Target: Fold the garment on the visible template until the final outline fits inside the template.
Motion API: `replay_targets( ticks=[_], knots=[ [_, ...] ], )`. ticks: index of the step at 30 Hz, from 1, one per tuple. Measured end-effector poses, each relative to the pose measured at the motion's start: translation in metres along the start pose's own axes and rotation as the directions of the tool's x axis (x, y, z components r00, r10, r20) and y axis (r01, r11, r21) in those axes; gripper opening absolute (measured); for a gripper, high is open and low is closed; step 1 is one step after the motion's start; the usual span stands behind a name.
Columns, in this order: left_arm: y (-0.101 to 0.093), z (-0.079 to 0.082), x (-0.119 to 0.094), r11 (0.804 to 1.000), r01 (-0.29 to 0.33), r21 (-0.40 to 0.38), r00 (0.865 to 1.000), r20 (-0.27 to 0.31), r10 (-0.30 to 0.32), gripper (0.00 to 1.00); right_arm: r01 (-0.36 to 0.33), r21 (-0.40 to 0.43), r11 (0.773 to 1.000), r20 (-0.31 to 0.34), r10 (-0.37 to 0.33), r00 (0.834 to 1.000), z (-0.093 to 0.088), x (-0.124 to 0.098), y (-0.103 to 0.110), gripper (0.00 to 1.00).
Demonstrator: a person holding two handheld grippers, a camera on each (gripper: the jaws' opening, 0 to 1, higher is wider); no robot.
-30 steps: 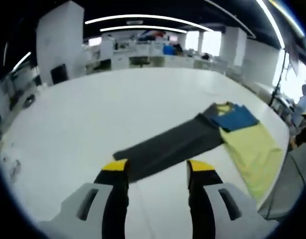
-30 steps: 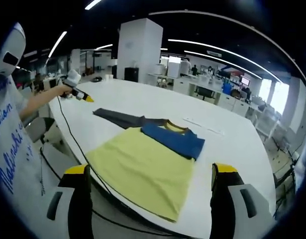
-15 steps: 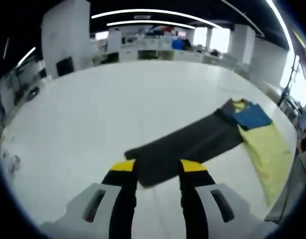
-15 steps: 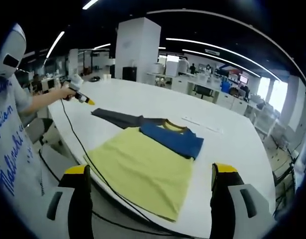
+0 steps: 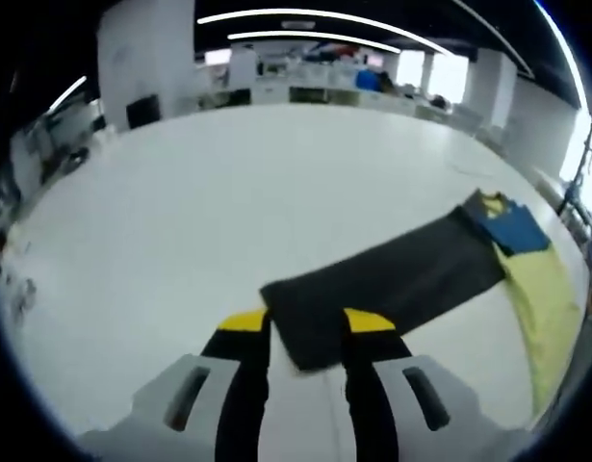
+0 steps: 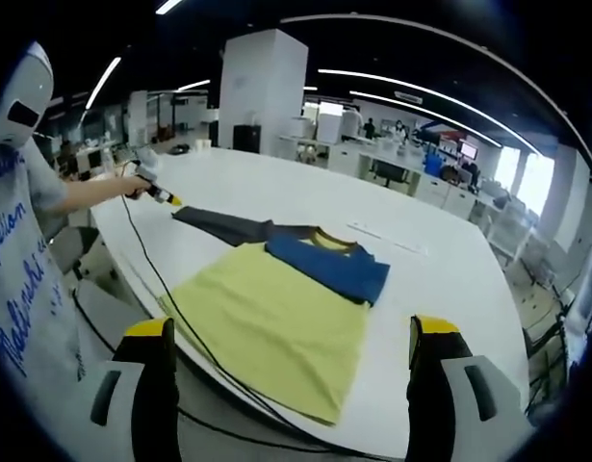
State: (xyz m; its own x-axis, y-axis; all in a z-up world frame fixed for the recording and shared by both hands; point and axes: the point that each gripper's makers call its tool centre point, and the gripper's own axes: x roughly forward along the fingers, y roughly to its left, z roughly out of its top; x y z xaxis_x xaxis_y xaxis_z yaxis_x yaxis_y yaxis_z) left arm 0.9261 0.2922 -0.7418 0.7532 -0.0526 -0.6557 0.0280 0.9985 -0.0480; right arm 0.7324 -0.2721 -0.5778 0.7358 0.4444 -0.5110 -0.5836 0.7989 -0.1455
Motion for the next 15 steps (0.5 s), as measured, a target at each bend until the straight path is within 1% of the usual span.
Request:
replay_targets(
  ticks=[4,7,10,15],
  knots=[
    [0.003,-0.005,0.005,1.000,-0.011,-0.016,1.000,-0.018,0.010,0.24,0.009,-0.001,1.000,-0.006,-0.009,1.000,0.000,-0.001,-0.002,1.00],
    [0.005,-0.008,0.006,0.999,-0.024,-0.037,1.000,-0.016,0.024,0.23,0.016,0.002,1.000,-0.007,-0.016,1.000,0.000,-0.002,-0.004,1.00],
    [0.006,-0.011,0.008,0.999,-0.030,-0.037,0.999,-0.020,0.029,0.22,0.018,-0.001,1.000,-0.005,-0.018,1.000,0.002,-0.003,-0.005,1.00],
    [0.011,-0.010,0.007,0.998,-0.046,-0.049,0.999,-0.003,0.046,0.20,0.020,-0.002,1.000,-0.008,-0.020,1.000,0.001,-0.003,-0.004,1.00]
  ],
)
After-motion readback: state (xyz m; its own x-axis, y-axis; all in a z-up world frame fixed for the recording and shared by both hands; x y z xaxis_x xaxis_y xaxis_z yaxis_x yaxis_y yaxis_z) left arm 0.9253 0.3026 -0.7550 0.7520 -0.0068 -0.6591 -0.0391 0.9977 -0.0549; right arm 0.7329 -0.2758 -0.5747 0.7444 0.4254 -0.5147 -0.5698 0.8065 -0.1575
